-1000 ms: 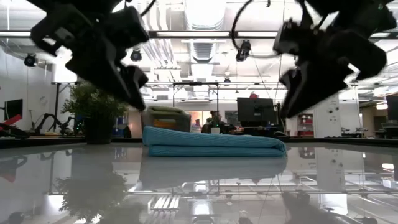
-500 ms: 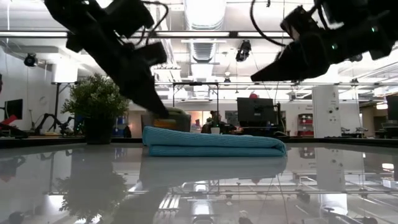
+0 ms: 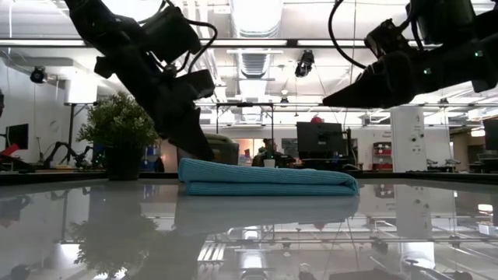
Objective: Fold microfiber towels
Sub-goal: Fold the blue towel
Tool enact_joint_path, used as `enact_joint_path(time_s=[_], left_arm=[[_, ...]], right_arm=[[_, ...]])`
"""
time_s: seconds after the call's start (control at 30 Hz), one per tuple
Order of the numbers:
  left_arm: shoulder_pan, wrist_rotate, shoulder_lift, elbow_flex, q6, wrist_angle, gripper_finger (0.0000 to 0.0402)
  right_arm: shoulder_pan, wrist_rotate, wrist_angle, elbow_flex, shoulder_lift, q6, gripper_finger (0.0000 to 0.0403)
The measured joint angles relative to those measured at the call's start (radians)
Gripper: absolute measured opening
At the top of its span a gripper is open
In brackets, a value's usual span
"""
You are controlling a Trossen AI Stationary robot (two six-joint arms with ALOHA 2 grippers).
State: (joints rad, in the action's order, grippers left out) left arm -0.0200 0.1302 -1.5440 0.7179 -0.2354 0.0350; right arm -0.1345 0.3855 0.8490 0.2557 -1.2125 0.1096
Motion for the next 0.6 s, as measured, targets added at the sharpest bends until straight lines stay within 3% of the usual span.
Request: enact_joint_path(time_s=[0.1,0.6], left_arm=[[-0.007,-0.043,-0.005,0.001,-0.048,-0.021,0.0125],[-0.037,-0.054,-0.059,0.018,-0.096,-0.011,0.0124]], right_arm=[[0.002,0.0,0.001,0.007,0.0,0.016,0.014],[0.016,0.0,-0.007,0.008,0.0,0.035,0.0139]])
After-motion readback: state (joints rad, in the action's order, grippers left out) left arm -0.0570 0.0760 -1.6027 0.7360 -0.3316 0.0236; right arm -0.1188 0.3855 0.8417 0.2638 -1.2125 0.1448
